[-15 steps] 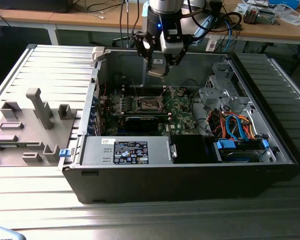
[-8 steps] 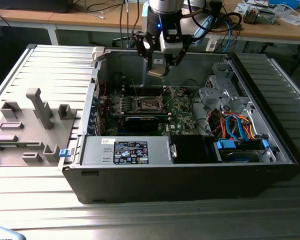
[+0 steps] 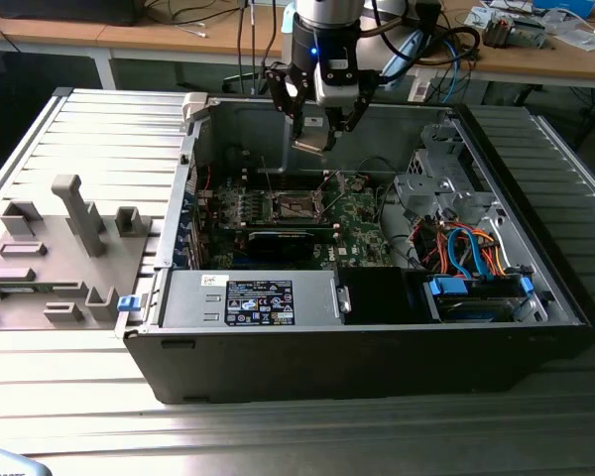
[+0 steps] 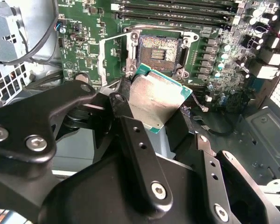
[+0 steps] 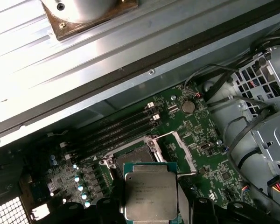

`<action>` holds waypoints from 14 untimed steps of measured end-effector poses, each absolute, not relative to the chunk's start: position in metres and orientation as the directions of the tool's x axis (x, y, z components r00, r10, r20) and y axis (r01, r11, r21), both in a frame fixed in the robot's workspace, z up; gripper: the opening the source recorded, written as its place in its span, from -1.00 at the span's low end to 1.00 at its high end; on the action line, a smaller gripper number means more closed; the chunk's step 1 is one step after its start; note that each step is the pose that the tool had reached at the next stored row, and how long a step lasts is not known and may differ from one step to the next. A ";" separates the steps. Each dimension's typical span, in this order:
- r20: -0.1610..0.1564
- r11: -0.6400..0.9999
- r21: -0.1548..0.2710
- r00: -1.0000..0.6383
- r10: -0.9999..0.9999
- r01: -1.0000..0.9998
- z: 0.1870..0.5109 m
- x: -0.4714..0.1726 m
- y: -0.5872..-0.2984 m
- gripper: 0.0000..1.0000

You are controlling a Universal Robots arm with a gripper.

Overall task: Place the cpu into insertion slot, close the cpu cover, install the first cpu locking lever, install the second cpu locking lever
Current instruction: 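Place the cpu into insertion slot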

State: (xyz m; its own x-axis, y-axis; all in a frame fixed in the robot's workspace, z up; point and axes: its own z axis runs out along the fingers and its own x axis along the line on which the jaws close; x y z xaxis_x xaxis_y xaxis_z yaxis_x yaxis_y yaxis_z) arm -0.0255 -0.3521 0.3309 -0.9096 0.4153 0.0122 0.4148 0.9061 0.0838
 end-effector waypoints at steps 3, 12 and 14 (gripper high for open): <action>0.012 0.904 0.084 -0.907 0.420 0.420 0.331 -0.025 -0.352 0.09; 0.012 0.893 0.084 -0.897 0.443 0.442 0.330 -0.026 -0.352 0.09; 0.012 0.891 0.084 -0.895 0.446 0.446 0.330 -0.026 -0.352 0.09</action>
State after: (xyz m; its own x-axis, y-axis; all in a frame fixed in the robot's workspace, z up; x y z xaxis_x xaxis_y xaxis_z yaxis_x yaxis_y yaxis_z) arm -0.0255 -0.3521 0.3301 -0.8947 0.4464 0.0122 0.4458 0.8912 0.0839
